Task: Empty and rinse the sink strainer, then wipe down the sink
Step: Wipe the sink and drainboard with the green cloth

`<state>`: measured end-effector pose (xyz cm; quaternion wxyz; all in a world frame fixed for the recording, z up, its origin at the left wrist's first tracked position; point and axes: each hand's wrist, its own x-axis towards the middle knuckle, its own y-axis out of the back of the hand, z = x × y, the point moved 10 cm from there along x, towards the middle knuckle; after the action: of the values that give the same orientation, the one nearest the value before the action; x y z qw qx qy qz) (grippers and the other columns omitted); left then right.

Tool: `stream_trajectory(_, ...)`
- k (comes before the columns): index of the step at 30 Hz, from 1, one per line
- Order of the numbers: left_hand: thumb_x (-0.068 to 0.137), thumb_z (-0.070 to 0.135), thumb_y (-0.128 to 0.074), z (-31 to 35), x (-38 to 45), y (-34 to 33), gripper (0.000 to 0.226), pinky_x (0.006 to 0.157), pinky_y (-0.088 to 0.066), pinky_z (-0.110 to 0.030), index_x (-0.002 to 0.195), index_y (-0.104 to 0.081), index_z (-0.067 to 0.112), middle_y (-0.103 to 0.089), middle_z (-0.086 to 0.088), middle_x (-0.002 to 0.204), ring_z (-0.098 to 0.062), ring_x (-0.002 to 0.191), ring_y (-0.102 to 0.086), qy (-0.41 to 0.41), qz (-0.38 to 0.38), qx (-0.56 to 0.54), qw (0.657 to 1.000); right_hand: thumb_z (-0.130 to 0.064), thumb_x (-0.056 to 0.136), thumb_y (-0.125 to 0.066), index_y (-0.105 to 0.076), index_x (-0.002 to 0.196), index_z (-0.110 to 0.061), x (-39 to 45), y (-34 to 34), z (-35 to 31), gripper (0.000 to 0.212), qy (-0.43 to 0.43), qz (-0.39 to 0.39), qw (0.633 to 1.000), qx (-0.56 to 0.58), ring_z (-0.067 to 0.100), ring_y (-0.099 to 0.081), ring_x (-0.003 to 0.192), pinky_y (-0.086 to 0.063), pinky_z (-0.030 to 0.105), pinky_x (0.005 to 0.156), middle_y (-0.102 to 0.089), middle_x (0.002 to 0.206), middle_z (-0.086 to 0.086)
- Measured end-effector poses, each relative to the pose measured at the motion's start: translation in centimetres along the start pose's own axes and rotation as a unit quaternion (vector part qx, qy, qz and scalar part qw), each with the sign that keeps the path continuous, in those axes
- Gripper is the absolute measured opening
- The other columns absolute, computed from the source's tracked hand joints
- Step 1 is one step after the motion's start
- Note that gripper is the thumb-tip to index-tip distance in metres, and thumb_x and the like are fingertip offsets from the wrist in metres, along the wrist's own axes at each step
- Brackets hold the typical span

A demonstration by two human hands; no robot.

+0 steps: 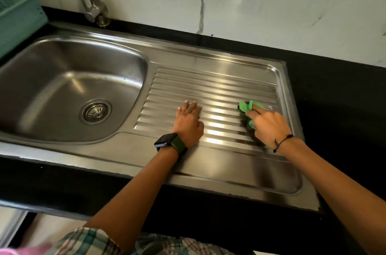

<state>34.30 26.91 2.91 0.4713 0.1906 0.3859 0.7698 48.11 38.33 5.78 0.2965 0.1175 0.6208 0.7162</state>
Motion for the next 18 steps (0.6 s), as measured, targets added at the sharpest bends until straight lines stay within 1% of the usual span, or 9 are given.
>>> stream_trajectory(3,0.086,0.004,-0.043,-2.3,-0.7,2.6,0.05,0.115,-0.006,-0.04,0.135,-0.039,0.004,-0.028,-0.016,0.15,-0.03,0.143,-0.012,0.043,0.04,-0.034,0.998,-0.001,0.08,-0.046,-0.041,0.134,-0.014,1.3,1.2,-4.2,0.055,0.021,0.007,1.0,0.017,0.034,-0.06,0.105,-0.053,0.04,0.082,-0.032,0.15,0.006)
stream_trajectory(6,0.084,0.006,-0.045,-5.1,-2.0,5.2,0.051,0.114,-0.02,-0.043,0.134,-0.036,0.0,-0.035,-0.019,0.144,-0.033,0.136,-0.026,0.107,0.09,-0.044,0.989,-0.004,0.084,-0.044,-0.036,0.138,-0.013,3.2,2.7,-9.9,0.056,0.061,0.026,0.997,0.032,0.037,-0.058,0.106,-0.05,0.041,0.081,-0.027,0.152,0.01)
stream_trajectory(7,0.084,0.006,-0.046,-6.0,-2.5,6.0,0.054,0.113,-0.022,-0.043,0.135,-0.033,-0.002,-0.034,-0.021,0.143,-0.034,0.135,-0.027,0.133,0.11,-0.041,0.984,-0.005,0.086,-0.043,-0.034,0.138,-0.011,3.9,3.1,-12.0,0.054,0.078,0.031,0.996,0.03,0.039,-0.057,0.107,-0.05,0.042,0.081,-0.025,0.152,0.012)
stream_trajectory(9,0.081,0.003,-0.046,-7.5,-3.3,7.0,0.059,0.114,-0.019,-0.043,0.137,-0.027,-0.005,-0.031,-0.022,0.144,-0.035,0.136,-0.023,0.176,0.134,-0.041,0.974,-0.006,0.088,-0.042,-0.033,0.136,-0.006,5.4,4.0,-15.9,0.049,0.107,0.04,0.993,0.025,0.042,-0.056,0.107,-0.05,0.043,0.08,-0.025,0.151,0.018)
stream_trajectory(10,0.08,0.001,-0.046,-7.9,-3.6,7.2,0.061,0.113,-0.019,-0.043,0.137,-0.025,-0.005,-0.031,-0.023,0.144,-0.035,0.136,-0.023,0.188,0.136,-0.051,0.971,-0.006,0.088,-0.042,-0.034,0.135,-0.004,6.1,4.4,-17.5,0.047,0.116,0.046,0.992,0.026,0.042,-0.057,0.105,-0.05,0.044,0.078,-0.027,0.149,0.02)
stream_trajectory(12,0.077,-0.002,-0.046,-8.6,-4.1,7.8,0.063,0.112,-0.024,-0.041,0.137,-0.027,-0.005,-0.034,-0.023,0.141,-0.035,0.133,-0.028,0.201,0.143,-0.09,0.965,-0.007,0.088,-0.043,-0.038,0.133,-0.005,7.5,5.3,-20.5,0.045,0.142,0.06,0.988,0.025,0.041,-0.059,0.101,-0.052,0.043,0.076,-0.032,0.146,0.021)
stream_trajectory(15,0.074,-0.007,-0.046,-9.4,-4.7,9.4,0.06,0.101,-0.032,-0.032,0.133,-0.034,-0.003,-0.042,-0.022,0.135,-0.034,0.123,-0.041,0.217,0.192,-0.136,0.947,-0.016,0.09,-0.046,-0.046,0.126,-0.006,9.2,6.7,-23.9,0.037,0.175,0.077,0.981,0.028,0.04,-0.061,0.099,-0.052,0.042,0.073,-0.039,0.14,0.02)
stream_trajectory(17,0.07,-0.01,-0.045,-9.7,-4.8,10.2,0.06,0.093,-0.034,-0.026,0.129,-0.039,-0.004,-0.046,-0.023,0.13,-0.035,0.118,-0.045,0.222,0.216,-0.162,0.937,-0.02,0.094,-0.041,-0.049,0.124,-0.007,10.1,7.3,-25.5,0.034,0.191,0.086,0.977,0.04,0.039,-0.059,0.103,-0.051,0.043,0.075,-0.042,0.139,0.018)
stream_trajectory(18,0.069,-0.011,-0.044,-9.8,-4.8,10.5,0.058,0.087,-0.033,-0.023,0.127,-0.041,-0.005,-0.048,-0.025,0.127,-0.036,0.115,-0.046,0.221,0.227,-0.175,0.932,-0.022,0.096,-0.038,-0.051,0.123,-0.008,10.5,7.6,-26.1,0.033,0.194,0.093,0.975,0.057,0.037,-0.057,0.108,-0.05,0.043,0.079,-0.044,0.138,0.015)
